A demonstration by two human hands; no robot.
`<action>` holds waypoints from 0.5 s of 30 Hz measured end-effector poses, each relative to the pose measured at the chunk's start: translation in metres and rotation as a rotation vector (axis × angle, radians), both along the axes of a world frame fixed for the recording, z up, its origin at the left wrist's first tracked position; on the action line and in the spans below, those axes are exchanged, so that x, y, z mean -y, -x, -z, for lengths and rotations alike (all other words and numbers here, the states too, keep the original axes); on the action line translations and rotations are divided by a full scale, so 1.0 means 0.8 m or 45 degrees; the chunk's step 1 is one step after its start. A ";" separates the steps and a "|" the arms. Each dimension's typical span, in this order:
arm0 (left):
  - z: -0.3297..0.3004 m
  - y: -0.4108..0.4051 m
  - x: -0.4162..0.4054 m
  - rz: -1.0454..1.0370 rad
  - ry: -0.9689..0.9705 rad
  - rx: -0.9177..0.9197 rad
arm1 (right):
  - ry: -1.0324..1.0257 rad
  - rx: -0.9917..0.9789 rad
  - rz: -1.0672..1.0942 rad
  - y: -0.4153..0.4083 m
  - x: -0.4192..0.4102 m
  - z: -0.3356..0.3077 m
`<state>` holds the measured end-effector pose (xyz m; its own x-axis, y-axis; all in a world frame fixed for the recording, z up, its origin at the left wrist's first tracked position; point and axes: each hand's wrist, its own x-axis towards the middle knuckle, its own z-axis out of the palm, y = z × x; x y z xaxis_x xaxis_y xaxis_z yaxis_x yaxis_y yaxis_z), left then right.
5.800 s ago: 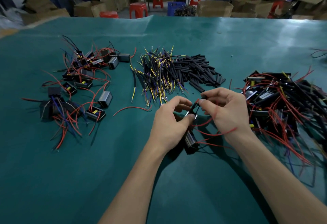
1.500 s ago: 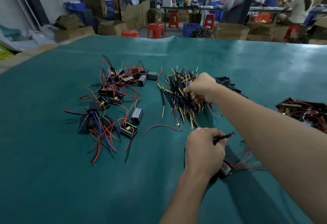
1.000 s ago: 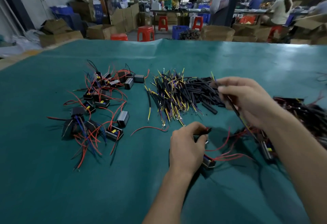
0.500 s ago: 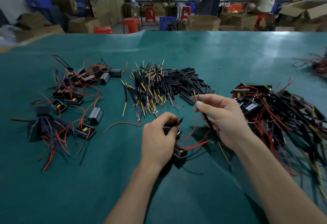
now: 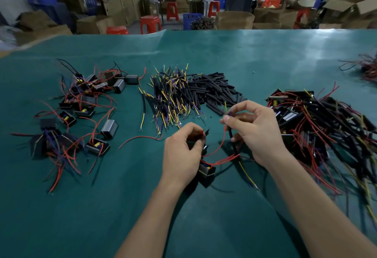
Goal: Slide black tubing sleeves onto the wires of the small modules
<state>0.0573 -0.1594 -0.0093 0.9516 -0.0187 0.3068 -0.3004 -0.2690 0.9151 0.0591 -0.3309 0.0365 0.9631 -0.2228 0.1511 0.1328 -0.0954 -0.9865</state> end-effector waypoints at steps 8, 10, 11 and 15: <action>0.000 0.002 -0.002 -0.033 -0.050 -0.018 | -0.230 -0.063 -0.119 0.002 -0.004 -0.006; 0.000 0.002 -0.001 -0.038 -0.063 -0.011 | -0.266 -0.054 -0.099 0.001 -0.005 -0.007; 0.000 0.001 0.000 -0.037 -0.068 -0.010 | -0.280 -0.056 -0.088 0.001 -0.005 -0.007; 0.001 -0.002 0.001 -0.039 -0.089 0.003 | -0.304 -0.081 -0.096 0.002 -0.006 -0.008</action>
